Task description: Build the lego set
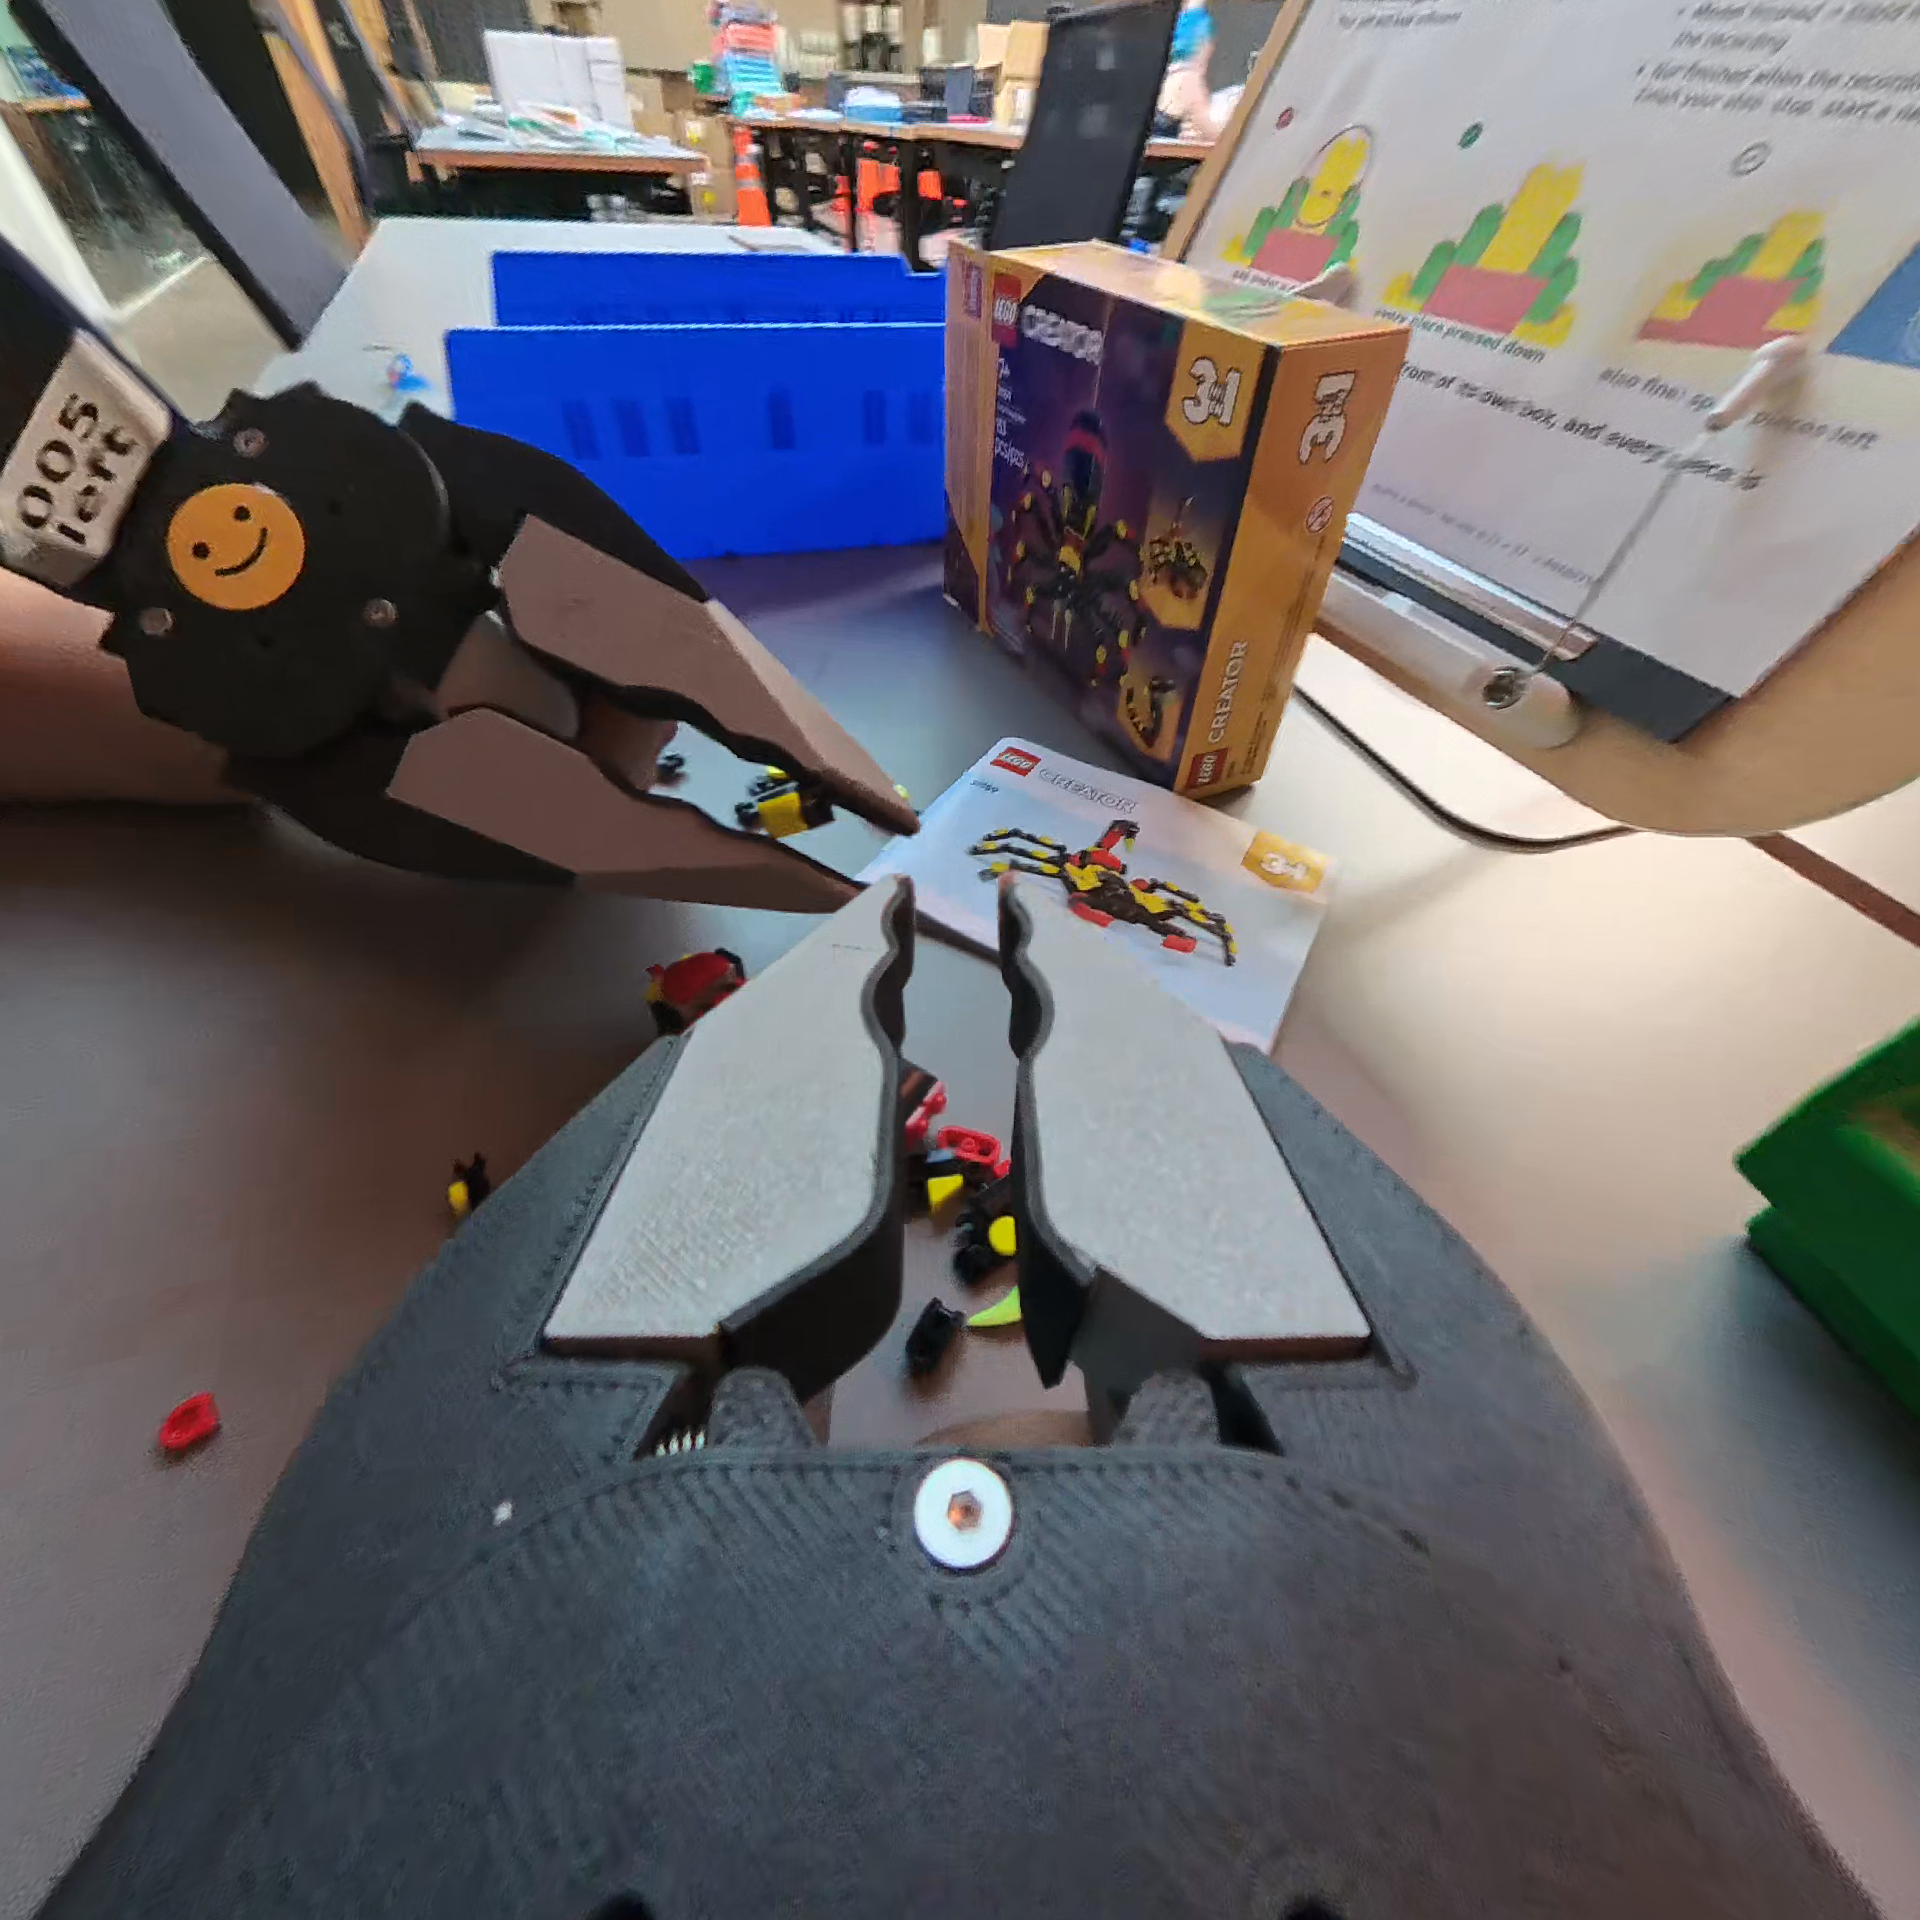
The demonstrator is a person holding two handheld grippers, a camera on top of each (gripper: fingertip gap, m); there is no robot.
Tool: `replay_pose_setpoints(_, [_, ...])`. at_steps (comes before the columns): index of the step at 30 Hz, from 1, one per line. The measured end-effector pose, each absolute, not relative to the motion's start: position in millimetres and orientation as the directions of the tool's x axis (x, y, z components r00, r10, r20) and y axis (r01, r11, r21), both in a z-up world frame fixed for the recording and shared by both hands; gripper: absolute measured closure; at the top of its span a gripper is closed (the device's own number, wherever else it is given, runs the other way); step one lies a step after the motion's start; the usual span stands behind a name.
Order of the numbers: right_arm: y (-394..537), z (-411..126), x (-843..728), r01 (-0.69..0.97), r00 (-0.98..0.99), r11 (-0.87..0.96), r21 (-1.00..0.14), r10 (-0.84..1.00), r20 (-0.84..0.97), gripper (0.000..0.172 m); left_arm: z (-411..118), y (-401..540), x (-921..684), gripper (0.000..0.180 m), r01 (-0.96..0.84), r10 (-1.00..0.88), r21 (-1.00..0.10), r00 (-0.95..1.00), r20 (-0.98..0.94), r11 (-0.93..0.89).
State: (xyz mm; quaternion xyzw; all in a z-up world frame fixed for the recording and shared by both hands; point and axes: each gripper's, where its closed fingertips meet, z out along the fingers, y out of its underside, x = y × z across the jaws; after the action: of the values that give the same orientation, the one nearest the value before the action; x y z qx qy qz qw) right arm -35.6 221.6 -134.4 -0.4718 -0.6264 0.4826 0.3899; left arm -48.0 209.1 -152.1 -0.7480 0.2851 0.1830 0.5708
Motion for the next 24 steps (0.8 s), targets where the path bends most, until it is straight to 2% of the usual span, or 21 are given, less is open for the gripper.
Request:
replay_pose_setpoints(10, [198, -123, -25, 0.129, -0.423, 0.072, -0.989, 0.906, 0.01, 0.161, -132, 206, -35, 0.169, -0.653, -0.172, -0.756, 0.752, -0.636, -0.057])
replay_pose_setpoints(24, [177, -121, -23, 0.118, -0.479, 0.069, -0.991, 0.878, 0.004, 0.163, -131, 205, -24, 0.168, -0.771, -0.139, -0.636, 0.631, -0.764, -0.002])
